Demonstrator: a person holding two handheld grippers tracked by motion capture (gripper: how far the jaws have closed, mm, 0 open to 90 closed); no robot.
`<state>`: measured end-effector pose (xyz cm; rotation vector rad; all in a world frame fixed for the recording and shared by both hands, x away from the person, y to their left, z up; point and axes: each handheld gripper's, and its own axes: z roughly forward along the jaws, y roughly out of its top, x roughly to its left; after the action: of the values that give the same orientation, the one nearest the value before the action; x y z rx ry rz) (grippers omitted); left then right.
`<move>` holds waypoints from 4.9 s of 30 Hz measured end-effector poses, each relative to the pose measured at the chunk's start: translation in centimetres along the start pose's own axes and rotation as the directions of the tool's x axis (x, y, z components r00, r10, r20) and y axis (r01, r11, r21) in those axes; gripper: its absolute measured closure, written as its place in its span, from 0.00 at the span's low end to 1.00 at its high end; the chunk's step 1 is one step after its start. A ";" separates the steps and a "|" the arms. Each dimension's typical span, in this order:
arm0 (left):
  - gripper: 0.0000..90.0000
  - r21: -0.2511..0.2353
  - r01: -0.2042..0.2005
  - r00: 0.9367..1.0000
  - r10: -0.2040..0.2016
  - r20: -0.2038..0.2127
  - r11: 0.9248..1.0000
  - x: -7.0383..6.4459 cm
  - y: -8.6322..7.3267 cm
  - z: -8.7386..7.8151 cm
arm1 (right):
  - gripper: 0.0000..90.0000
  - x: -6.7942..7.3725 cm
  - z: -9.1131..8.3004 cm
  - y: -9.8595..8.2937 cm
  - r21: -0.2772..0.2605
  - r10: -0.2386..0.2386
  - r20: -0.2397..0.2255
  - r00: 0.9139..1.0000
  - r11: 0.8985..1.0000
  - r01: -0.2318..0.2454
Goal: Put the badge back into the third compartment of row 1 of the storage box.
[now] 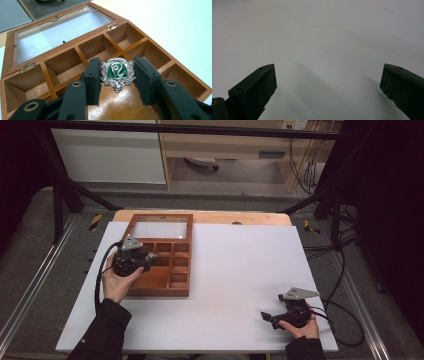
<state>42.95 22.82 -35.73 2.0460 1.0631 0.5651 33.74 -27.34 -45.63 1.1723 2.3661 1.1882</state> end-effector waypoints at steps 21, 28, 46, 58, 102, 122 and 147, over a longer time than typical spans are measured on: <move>0.64 0.015 0.011 1.000 -0.011 -0.015 1.000 0.5 1.3 2.4 | 0.01 0.0 0.0 0.0 -0.001 0.001 -0.002 1.000 1.000 -0.001; 0.64 0.020 0.014 1.000 -0.014 -0.021 1.000 0.6 1.6 3.2 | 0.01 0.0 0.0 0.0 -0.001 0.002 -0.002 1.000 1.000 -0.002; 0.64 0.040 0.030 0.999 -0.029 -0.035 0.999 1.0 1.9 5.7 | 0.01 0.0 0.0 0.0 -0.001 0.000 -0.002 1.000 1.000 0.000; 0.64 0.050 0.045 0.998 -0.042 -0.056 0.998 1.4 1.7 7.3 | 0.01 0.0 0.0 0.0 -0.001 0.000 -0.002 1.000 1.000 0.000; 0.61 0.137 0.011 0.995 0.003 -0.096 0.990 1.4 1.7 10.6 | 0.01 0.0 -0.1 0.0 -0.003 -0.002 -0.006 1.000 1.000 0.002; 0.41 0.105 0.037 0.999 -0.034 -0.032 0.994 1.3 2.0 8.7 | 0.01 0.0 -0.1 0.0 -0.001 0.001 -0.006 1.000 1.000 -0.001; 0.10 0.058 0.030 0.999 -0.031 0.024 0.998 -0.5 -0.7 3.6 | 0.01 0.0 -0.1 0.0 -0.006 0.001 -0.003 1.000 1.000 -0.001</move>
<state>44.66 21.15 -38.56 2.0782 1.1058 0.4969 33.67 -27.38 -45.55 1.1703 2.3629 1.1977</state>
